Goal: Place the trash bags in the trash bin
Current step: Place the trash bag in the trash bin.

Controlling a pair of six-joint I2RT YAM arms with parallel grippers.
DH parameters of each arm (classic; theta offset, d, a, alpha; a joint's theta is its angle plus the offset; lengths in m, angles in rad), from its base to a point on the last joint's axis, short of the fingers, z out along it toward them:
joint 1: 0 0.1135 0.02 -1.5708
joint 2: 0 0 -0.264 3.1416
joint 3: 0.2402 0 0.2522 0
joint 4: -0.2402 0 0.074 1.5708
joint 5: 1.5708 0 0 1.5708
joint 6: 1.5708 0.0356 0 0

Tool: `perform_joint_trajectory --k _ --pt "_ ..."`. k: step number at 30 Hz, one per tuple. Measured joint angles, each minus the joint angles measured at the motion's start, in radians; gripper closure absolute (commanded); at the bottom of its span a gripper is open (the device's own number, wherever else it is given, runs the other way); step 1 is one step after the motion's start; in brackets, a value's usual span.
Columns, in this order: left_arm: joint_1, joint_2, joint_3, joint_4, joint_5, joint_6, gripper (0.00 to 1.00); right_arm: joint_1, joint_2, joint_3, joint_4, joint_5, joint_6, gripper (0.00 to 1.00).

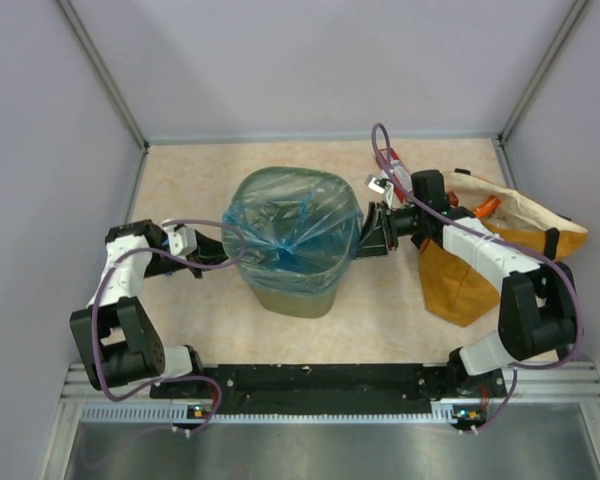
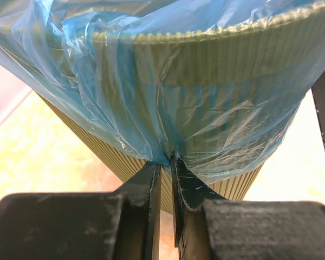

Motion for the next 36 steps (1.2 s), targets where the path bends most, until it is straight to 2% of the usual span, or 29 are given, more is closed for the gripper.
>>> perform_joint_trajectory --k 5,7,14,22,30,34,36 --pt "-0.003 -0.001 0.0 0.0 0.001 0.0 0.89 -0.008 0.029 0.005 -0.025 -0.054 -0.005 0.27" --pt "-0.003 -0.001 0.0 0.0 0.001 0.0 0.89 -0.01 0.029 0.005 -0.038 -0.065 -0.012 0.22" --pt "-0.003 -0.001 0.0 0.0 0.001 0.0 0.89 -0.019 0.029 0.005 -0.062 -0.074 -0.036 0.22" --pt "-0.003 -0.001 0.0 0.0 0.001 0.0 0.89 -0.02 0.03 0.067 -0.118 -0.074 -0.069 0.36" --pt "-0.003 -0.001 0.004 0.0 -0.003 0.0 0.89 -0.02 0.031 0.111 -0.19 -0.073 -0.112 0.54" --pt "-0.003 -0.001 0.006 0.0 -0.005 0.0 0.89 -0.02 0.031 0.131 -0.232 -0.073 -0.143 0.74" --pt "-0.003 -0.001 0.006 0.0 -0.005 0.0 0.89 -0.02 0.031 0.143 -0.251 -0.072 -0.156 0.9"
